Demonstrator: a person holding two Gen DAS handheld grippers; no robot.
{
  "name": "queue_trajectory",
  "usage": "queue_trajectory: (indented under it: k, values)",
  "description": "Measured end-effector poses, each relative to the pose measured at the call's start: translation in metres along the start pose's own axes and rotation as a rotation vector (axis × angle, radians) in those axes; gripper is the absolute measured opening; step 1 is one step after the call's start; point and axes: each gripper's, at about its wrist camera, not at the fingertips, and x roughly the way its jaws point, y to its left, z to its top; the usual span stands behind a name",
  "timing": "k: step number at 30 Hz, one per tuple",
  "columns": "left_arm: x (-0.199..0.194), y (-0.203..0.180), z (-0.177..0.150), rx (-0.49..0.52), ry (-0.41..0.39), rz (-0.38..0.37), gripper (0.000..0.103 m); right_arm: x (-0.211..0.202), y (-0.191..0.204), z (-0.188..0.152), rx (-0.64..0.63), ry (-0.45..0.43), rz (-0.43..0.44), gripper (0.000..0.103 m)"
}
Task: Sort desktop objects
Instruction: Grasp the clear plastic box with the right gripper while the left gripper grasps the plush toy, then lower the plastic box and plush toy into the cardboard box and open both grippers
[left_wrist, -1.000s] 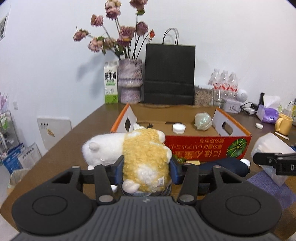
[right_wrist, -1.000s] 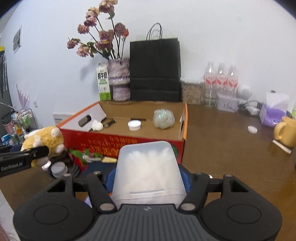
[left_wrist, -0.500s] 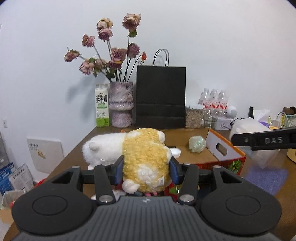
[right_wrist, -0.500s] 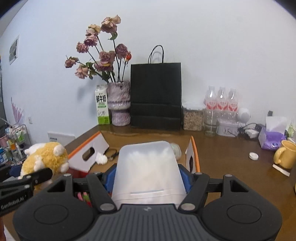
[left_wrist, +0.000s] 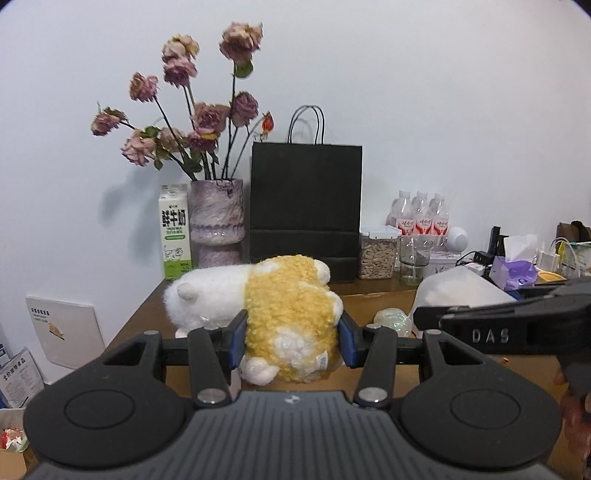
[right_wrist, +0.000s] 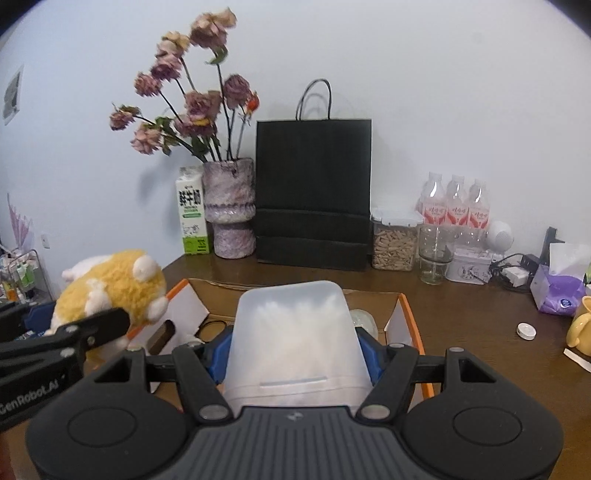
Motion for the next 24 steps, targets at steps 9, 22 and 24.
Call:
queue_trajectory:
  k: [9, 22, 24]
  values:
    - [0.068, 0.001, -0.007, -0.014, 0.112, -0.022, 0.049, 0.067, -0.011, -0.001, 0.028, 0.092, -0.034, 0.065]
    - [0.112, 0.003, -0.028, 0.011, 0.214, -0.023, 0.049, 0.116, -0.020, -0.018, 0.013, 0.162, -0.045, 0.065]
    - [0.114, 0.004, -0.030, 0.017, 0.222, -0.024, 0.050, 0.118, -0.021, -0.018, 0.012, 0.169, -0.045, 0.066]
